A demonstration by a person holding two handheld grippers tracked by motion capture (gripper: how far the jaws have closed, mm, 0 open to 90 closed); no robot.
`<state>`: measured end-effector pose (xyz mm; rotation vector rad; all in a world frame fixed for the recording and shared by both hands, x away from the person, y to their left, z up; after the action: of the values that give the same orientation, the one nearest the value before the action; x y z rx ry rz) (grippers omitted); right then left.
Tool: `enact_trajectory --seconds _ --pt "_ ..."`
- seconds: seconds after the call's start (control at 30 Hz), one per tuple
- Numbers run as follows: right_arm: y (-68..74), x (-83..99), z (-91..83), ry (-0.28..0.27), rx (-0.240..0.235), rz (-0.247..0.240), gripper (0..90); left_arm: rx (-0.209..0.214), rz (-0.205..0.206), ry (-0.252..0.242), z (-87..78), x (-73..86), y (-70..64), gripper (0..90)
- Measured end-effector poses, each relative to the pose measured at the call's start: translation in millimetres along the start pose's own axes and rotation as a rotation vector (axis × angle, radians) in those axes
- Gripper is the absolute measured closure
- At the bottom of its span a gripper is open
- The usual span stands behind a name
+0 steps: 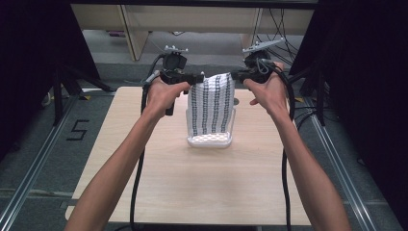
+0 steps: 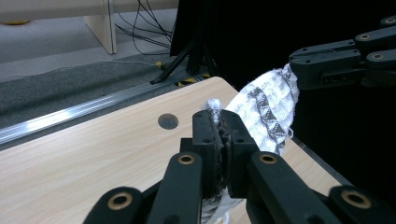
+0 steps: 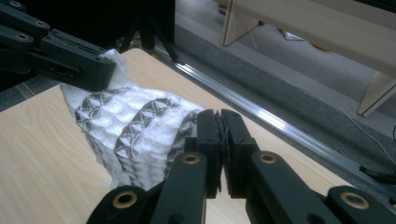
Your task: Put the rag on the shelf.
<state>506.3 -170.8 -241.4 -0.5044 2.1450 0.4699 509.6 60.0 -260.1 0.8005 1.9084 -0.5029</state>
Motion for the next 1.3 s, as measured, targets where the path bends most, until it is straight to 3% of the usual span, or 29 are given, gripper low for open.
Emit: enact_trajectory --seconds 0.3,0.47,0.57,0.6,0.73,0.9,1.03,1.3 --pt "-9.1 -10.9 17.8 -0.003 0.031 0.028 87.6 -0.027 -0.041 -0.012 16.9 -6.3 17.6 84.8" --pt "-16.9 -15.5 38.2 0.023 0.062 0.065 87.6 -0.044 -0.068 -0.018 33.3 -9.5 25.3 84.6" --pt "-20.5 -14.5 45.6 0.034 0.068 0.078 87.6 -0.056 -0.074 -0.013 37.4 -8.3 28.7 84.3" --pt "-23.5 -12.9 51.9 0.045 0.072 0.104 87.5 -0.076 -0.081 -0.004 41.4 -5.2 32.4 84.1" --pt "-28.6 -9.3 63.5 0.051 0.070 0.118 87.3 -0.080 -0.097 -0.001 47.8 -0.2 37.3 81.9" --pt "-32.8 -7.2 73.4 0.057 0.080 0.124 87.2 -0.084 -0.085 0.010 53.7 1.7 38.3 81.3" --pt "-36.3 -4.6 81.5 0.056 0.075 0.142 87.0 -0.093 -0.105 0.015 59.7 5.3 41.6 81.0" --pt "-42.6 4.6 97.7 0.067 0.067 0.157 84.3 -0.108 -0.096 0.082 70.2 17.6 47.5 74.3"
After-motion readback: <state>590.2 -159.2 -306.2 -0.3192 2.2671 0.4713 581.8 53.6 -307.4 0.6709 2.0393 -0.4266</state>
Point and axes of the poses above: each handheld gripper's, and its own axes: z roughly forward along the jaws, x roughly out of its underside, y roughly to its left, the point moved 1 cm from there along z, roughly forward along the jaws, and after that the axes turned 15 degrees about z, right-handed, at the moved point
